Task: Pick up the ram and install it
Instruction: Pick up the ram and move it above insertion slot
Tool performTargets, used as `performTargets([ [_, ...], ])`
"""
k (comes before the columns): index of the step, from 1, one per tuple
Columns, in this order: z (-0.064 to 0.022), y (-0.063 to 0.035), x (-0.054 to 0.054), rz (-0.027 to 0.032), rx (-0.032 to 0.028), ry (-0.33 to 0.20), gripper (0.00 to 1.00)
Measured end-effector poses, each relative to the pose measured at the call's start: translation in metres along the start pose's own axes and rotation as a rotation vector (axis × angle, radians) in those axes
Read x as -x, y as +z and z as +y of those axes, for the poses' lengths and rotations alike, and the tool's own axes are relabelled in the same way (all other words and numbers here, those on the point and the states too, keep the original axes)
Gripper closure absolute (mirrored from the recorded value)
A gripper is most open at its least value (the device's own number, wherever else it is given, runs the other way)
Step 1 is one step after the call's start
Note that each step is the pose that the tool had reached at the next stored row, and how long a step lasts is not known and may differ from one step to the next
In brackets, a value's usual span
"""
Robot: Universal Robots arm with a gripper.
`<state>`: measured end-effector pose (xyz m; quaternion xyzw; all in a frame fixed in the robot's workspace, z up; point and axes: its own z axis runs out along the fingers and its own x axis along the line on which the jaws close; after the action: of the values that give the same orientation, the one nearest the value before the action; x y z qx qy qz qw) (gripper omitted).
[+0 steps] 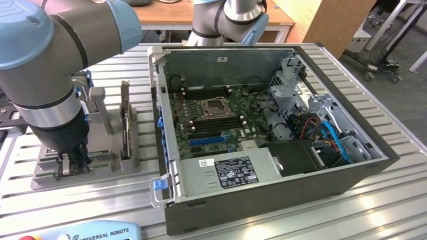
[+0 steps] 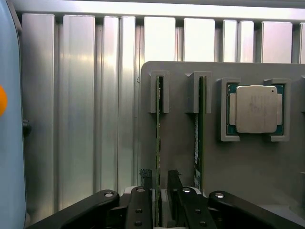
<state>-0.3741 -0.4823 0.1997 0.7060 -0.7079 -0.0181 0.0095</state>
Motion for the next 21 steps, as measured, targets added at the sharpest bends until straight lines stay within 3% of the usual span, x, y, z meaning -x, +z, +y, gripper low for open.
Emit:
performTargets([
  [21, -0.0014, -0.0009, -0.0011, -0.0001, -0.0001, 0.000, 0.73],
])
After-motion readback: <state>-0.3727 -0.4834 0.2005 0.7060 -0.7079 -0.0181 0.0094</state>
